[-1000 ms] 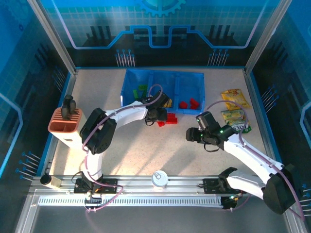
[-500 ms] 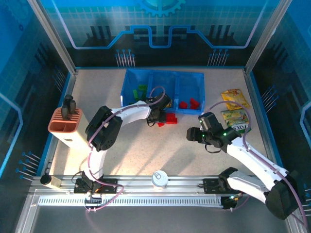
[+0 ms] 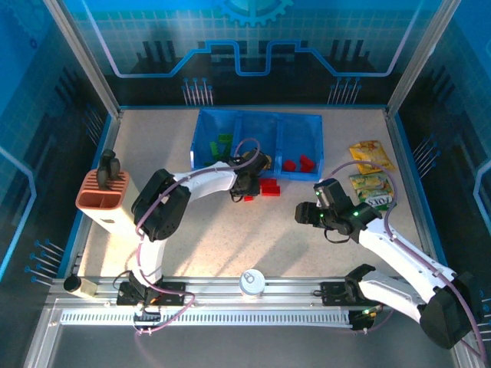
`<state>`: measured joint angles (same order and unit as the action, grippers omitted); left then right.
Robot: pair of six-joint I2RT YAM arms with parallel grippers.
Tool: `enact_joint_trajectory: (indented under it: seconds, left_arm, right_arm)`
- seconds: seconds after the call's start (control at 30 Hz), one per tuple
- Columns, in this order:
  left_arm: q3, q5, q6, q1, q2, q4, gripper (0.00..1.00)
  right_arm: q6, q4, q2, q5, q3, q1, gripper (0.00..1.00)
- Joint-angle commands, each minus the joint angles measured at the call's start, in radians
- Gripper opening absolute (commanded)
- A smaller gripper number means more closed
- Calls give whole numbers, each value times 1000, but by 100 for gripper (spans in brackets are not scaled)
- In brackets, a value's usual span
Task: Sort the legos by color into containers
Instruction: Pick up the lego from the center of the table, then place the lego in the container.
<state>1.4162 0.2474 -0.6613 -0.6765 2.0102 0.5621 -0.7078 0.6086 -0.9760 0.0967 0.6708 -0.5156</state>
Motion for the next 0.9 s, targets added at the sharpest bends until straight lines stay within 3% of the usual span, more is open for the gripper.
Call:
enact_joint_trajectory:
  seconds: [0.0,0.27,0.37,0.47,0.7,0.87]
  left_arm:
    - [-21,28,-24,-15,-63,43,35]
    - [-6,7,3,-33,-166,12,35]
    - [34,-22,33,-37,-188,-12,35]
    - [108,-56,71,-39,-181,-20,35]
    - [314,-135,174,-64,-93,-64,37]
    - [584,-128,223,-64,84,54,36]
  right_arm:
    - [-15,-5,14,7,-13,14,65]
    - [-17,11,31,27,-16,15,65]
    - [-78,145,6,154,16,35,65]
    - [-84,164,-7,130,7,85,66]
    - [-93,136,78,87,-44,97,66]
    - [-93,99,113,19,-82,97,66]
